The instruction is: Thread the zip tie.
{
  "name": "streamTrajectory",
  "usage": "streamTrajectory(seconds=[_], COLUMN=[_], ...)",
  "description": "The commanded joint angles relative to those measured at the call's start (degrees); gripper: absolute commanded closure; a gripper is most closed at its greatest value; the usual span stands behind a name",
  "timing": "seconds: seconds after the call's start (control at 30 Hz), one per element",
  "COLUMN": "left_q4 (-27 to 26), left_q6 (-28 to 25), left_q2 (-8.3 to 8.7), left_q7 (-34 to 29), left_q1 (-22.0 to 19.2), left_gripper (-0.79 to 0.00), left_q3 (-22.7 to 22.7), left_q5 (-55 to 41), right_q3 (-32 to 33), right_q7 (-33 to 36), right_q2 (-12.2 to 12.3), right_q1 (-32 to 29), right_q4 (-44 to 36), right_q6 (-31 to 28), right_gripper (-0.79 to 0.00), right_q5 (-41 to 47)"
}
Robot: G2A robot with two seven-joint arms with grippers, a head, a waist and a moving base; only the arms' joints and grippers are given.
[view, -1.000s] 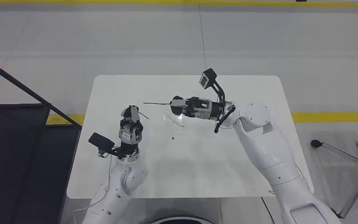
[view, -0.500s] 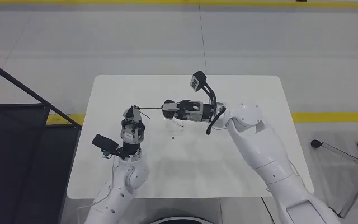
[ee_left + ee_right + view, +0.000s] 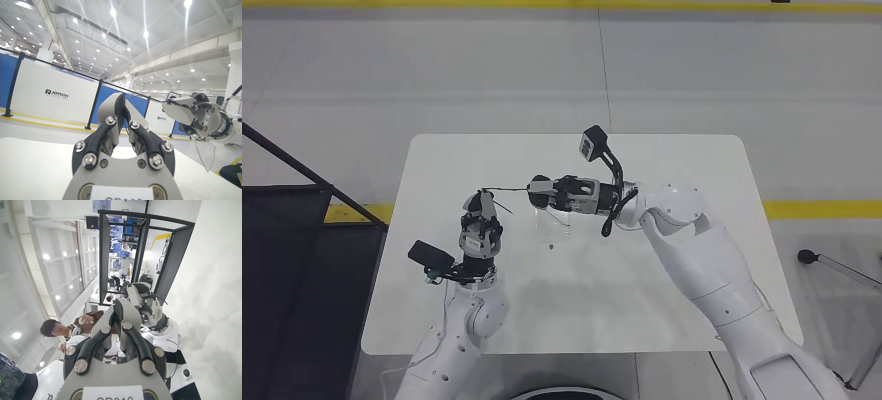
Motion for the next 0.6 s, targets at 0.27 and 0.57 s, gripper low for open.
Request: streamTrajectory(seconds=[0.27, 0.57], left_q4=[0.13, 0.19], left_q6=[-0.13, -0.24], left_q2=[-0.30, -0.59], left_q7=[-0.28, -0.37], left_q1=[0.17, 0.18], left_gripper=[0.000, 0.000], left_q3=[-0.36, -0.46], left_q5=[0.12, 0.49], right_q3=[0.80, 0.71], right_q7=[0.73, 1.30], right_q2=[0.07, -0.09], right_q1=[-0.82, -0.90], right_q4=[-0.53, -0.36], right_q6=[-0.41, -0.22], right_gripper=[0.000, 0.000], right_q5=[0.24, 0.32])
